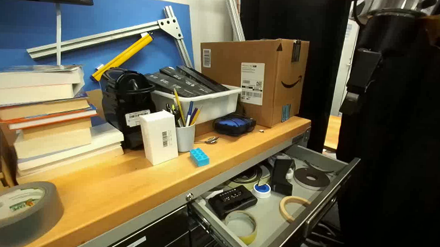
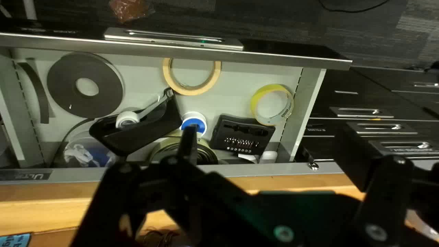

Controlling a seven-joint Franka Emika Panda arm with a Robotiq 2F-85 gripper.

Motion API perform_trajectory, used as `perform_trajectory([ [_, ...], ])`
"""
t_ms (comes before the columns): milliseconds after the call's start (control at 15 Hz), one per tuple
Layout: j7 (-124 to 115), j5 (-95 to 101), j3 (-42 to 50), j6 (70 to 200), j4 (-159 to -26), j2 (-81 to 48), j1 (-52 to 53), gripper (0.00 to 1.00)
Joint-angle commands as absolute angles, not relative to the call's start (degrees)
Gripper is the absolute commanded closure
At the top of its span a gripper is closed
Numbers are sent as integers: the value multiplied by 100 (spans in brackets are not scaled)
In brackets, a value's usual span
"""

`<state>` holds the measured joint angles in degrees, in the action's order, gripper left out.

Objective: Place the blue block inside the open drawer then push the drawer closed

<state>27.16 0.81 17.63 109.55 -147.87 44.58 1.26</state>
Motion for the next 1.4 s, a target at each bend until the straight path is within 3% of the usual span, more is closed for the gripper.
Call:
perform_trajectory([
  [0, 2764, 26, 1697, 10945, -14752, 4436, 46, 0],
  [1333, 2634, 80, 1599, 11005, -14672, 4354, 33, 0],
])
